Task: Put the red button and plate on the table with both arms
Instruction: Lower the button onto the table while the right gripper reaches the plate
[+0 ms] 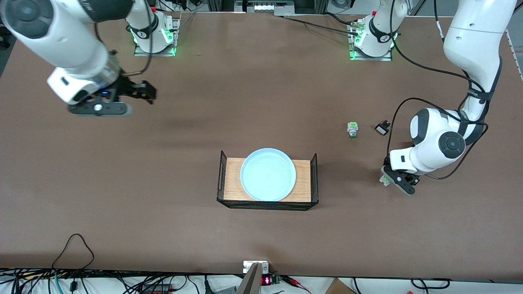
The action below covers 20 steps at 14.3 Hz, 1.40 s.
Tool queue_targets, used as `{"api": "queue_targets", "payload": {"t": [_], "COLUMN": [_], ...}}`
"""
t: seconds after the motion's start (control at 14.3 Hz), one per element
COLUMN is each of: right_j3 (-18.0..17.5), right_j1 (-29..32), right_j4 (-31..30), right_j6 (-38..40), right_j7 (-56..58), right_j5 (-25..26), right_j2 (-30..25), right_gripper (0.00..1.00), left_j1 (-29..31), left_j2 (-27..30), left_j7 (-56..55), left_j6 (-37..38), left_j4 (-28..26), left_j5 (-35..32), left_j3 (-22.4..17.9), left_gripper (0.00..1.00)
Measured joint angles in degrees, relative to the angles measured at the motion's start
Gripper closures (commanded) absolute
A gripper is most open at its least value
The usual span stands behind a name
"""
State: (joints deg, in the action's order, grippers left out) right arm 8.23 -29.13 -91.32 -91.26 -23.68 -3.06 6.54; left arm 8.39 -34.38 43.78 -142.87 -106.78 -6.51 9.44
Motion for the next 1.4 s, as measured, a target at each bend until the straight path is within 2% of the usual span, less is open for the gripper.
{"api": "queue_targets", "payload": {"t": [0.14,0.21,0.28,0.35,0.7,0.84,1.12,1.4], "right_j3": [0.0,0.0,0.0,0.0,0.0,0.0,0.0,0.8], "right_j1": [-2.1,-3.2,-4.3,-5.5,-10.9,-13.6,-16.8,-16.6], "right_j4": [0.0,0.0,0.0,0.0,0.0,-0.1,-0.1,-0.1], "right_j6": [-2.5,-3.5,-4.9,-6.8,-17.8,-23.2,-31.7,-40.9], "right_j7": [-7.1,-10.7,-14.5,-18.5,-35.7,-42.6,-49.1,-49.9], "right_j5": [-4.2,-5.5,-6.2,-6.5,-8.2,-8.3,-8.3,-8.8], "right_j2": [1.2,1.8,2.5,3.2,7.5,9.6,13.9,17.9], "right_gripper": [0.00,0.00,0.00,0.00,0.00,0.00,0.00,0.00], "left_j1": [1.1,1.4,1.5,1.5,1.4,1.4,1.3,1.3], "left_j2": [-1.8,-2.0,-2.0,-2.0,-1.8,-0.4,4.6,8.0], "left_j7": [3.3,4.2,4.5,4.8,4.9,4.6,-2.0,-12.7], "left_j6": [-3.6,-4.3,-4.4,-4.4,-4.4,-1.8,13.1,33.8], "left_j4": [-0.5,-0.7,-0.7,-0.8,-0.5,0.5,5.1,14.9], "left_j5": [0.0,0.0,0.0,0.0,0.0,0.0,0.1,0.2], "left_j3": [0.0,0.1,0.2,0.2,0.9,2.2,3.1,5.4], "left_gripper": [0.66,0.52,0.16,0.00,0.00,0.00,0.00,0.00]}}
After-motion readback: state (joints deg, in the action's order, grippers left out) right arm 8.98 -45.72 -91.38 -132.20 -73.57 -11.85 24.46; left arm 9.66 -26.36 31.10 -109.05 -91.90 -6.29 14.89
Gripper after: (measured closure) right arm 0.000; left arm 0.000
